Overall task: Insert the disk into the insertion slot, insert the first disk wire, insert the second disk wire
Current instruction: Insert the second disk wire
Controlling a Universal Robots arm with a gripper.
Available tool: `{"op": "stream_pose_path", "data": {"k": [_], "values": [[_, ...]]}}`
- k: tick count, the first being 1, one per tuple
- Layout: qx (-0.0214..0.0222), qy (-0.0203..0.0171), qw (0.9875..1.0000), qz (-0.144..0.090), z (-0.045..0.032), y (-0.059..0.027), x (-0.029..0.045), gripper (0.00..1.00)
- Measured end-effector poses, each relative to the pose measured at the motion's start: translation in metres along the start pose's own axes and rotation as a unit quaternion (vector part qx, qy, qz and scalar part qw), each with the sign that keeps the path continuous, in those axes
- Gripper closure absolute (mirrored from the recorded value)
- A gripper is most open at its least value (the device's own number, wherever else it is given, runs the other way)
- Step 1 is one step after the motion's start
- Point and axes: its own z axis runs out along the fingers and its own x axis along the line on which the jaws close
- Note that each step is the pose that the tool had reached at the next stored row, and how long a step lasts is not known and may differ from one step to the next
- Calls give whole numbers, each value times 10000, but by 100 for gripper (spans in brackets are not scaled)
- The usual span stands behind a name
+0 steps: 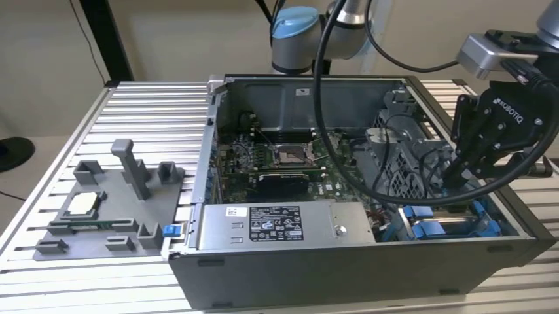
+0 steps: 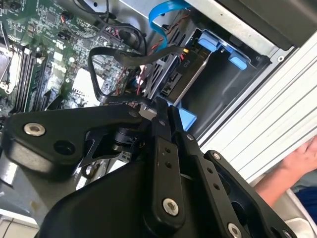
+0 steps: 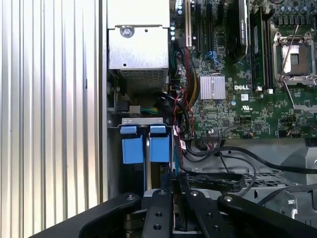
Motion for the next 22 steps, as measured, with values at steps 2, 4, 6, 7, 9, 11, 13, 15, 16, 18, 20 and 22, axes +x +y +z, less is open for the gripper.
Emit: {"op": "stream_pose_path", "data": {"k": [2,4,6,7,9,11,13,15,16,18,20,22], "values": [[0,1,10000,0,0,6,0,100],[0,1,10000,-1,0,6,0,100],[0,0,10000,0,0,7,0,100],[0,0,10000,0,1,7,1,100],[1,1,10000,1,0,16,6,100],[1,1,10000,0,2,25,19,100],[1,0,10000,0,3,33,40,100],[0,-3,10000,0,3,39,66,100],[0,-6,10000,-1,3,42,77,100],[0,-6,10000,-1,3,42,86,100],[0,-7,10000,-1,3,43,87,100],[0,-6,10000,-1,2,44,90,100]]}}
